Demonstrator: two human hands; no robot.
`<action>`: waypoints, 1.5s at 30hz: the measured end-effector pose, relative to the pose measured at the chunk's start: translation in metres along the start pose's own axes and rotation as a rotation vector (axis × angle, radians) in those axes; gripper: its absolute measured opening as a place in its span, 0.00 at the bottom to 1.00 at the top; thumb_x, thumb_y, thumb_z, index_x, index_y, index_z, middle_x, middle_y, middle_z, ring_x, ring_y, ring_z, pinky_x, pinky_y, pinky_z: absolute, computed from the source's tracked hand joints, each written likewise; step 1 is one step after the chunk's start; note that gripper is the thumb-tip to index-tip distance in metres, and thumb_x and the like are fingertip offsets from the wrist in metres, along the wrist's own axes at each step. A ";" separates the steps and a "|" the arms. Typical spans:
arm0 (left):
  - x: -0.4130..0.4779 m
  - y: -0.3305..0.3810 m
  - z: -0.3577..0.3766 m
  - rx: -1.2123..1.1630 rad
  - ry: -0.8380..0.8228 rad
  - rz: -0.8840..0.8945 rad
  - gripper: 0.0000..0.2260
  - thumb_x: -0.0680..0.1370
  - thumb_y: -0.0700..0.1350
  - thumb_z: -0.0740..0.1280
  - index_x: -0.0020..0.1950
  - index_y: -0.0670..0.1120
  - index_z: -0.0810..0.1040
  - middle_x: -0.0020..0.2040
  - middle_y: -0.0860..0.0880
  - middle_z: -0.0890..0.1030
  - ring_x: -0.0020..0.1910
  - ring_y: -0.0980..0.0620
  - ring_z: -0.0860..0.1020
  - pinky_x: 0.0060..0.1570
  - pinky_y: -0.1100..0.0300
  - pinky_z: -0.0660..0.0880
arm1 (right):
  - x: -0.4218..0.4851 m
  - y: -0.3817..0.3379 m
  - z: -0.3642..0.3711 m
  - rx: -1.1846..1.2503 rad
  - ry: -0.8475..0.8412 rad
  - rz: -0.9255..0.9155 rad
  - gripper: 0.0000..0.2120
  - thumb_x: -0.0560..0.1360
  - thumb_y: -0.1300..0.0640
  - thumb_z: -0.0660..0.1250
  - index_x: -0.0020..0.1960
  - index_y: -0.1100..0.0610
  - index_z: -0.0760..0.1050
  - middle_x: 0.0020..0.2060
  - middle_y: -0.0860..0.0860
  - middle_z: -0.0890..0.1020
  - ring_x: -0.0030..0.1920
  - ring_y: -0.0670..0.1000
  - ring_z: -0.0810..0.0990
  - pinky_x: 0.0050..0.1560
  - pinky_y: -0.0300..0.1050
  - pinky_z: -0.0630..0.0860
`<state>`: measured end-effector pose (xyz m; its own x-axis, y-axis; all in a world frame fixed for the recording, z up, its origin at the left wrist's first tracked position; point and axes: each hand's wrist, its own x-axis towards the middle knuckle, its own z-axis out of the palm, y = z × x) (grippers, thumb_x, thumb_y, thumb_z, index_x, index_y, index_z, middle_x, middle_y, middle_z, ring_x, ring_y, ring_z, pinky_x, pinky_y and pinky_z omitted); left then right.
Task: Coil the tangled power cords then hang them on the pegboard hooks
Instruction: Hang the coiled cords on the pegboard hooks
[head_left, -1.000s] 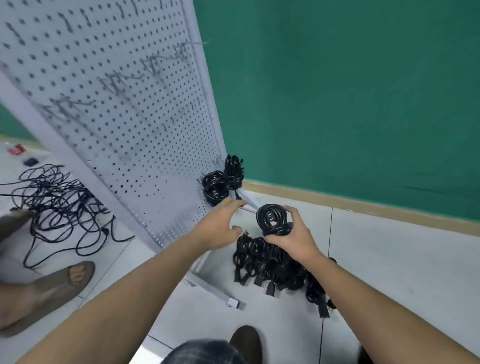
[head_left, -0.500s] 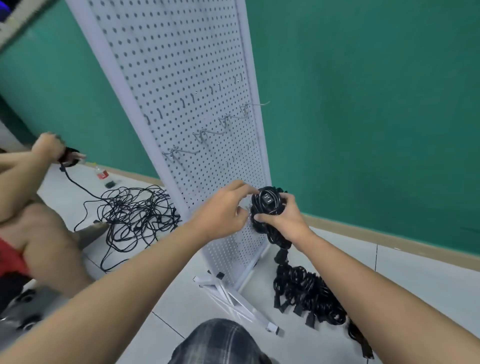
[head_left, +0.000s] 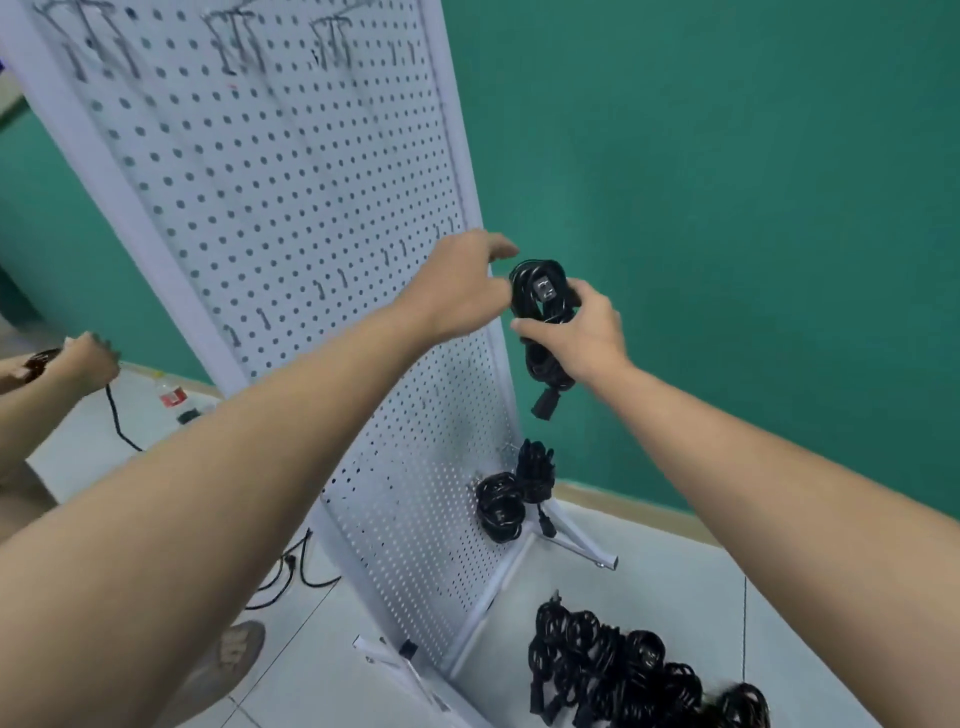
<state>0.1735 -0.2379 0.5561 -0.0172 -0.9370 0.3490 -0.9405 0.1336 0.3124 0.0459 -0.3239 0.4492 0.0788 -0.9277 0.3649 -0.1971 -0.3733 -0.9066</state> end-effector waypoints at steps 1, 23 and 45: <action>0.009 -0.004 -0.003 0.036 -0.030 -0.029 0.27 0.79 0.33 0.60 0.78 0.42 0.68 0.77 0.44 0.70 0.77 0.48 0.68 0.77 0.52 0.63 | 0.009 -0.002 -0.001 -0.014 -0.012 0.001 0.30 0.67 0.52 0.83 0.65 0.54 0.77 0.51 0.45 0.80 0.51 0.46 0.78 0.44 0.31 0.69; 0.081 -0.078 0.016 0.122 -0.354 -0.216 0.24 0.81 0.36 0.56 0.78 0.40 0.69 0.81 0.47 0.64 0.80 0.50 0.61 0.77 0.57 0.55 | 0.073 0.020 0.029 0.040 -0.106 -0.099 0.25 0.68 0.53 0.82 0.60 0.47 0.76 0.46 0.35 0.79 0.48 0.35 0.79 0.46 0.25 0.70; 0.067 -0.089 0.004 -0.078 -0.127 -0.232 0.24 0.78 0.34 0.59 0.75 0.42 0.74 0.74 0.45 0.75 0.74 0.47 0.72 0.73 0.55 0.65 | 0.083 0.023 0.055 -0.014 -0.207 0.045 0.41 0.67 0.46 0.83 0.75 0.53 0.71 0.61 0.48 0.79 0.59 0.48 0.78 0.61 0.40 0.71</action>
<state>0.2545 -0.3136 0.5487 0.1483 -0.9778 0.1481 -0.8956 -0.0692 0.4395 0.1016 -0.4101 0.4467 0.2685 -0.9242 0.2716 -0.2188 -0.3330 -0.9172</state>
